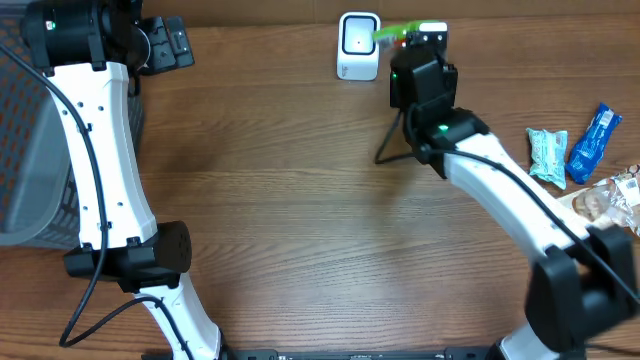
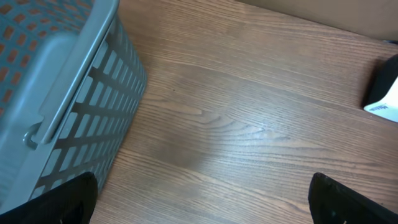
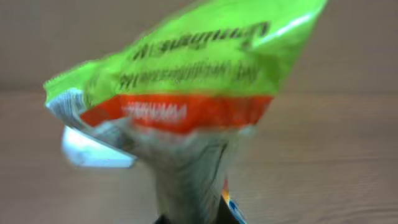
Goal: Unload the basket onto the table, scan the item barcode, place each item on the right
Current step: 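Lift the green packet up to the white scanner, then hold the green packet's barcode face against the white scanner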
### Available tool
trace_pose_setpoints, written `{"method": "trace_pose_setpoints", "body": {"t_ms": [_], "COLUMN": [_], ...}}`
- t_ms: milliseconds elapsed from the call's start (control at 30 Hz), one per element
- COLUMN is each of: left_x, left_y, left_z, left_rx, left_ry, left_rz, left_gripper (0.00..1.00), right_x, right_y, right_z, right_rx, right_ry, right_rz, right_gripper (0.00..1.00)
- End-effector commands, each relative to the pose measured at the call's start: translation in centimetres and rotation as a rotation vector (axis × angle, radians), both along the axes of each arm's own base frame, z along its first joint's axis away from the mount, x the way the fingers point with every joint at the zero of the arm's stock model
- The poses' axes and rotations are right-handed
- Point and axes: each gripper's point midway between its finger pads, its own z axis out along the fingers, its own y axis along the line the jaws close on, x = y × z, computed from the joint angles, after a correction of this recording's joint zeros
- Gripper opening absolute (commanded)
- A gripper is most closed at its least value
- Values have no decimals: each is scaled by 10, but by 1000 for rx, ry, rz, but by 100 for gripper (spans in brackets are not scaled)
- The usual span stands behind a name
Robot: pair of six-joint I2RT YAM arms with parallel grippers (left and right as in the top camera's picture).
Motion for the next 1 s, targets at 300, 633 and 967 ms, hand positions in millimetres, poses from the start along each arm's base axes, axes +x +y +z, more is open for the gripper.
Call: {"method": "trace_pose_setpoints", "body": {"t_ms": [300,633,967], "left_x": [-4,-5,-4], "left_y": [-3,-3,-3], "left_z": [13,13,13], "left_rx": [11,11,11], "left_ry": [-32,-32,-32], "left_rz": [-17,-17,-17], "left_gripper": [100,100,100], "right_x": [61,83,87], "right_y": [1,44,66], "right_z": [-6,-25,-23], "right_rx": [-478,-795,-983], "right_ry": [-244,-355,-395], "right_rz": [-98,137,278], "right_gripper": [4,4,4]}}
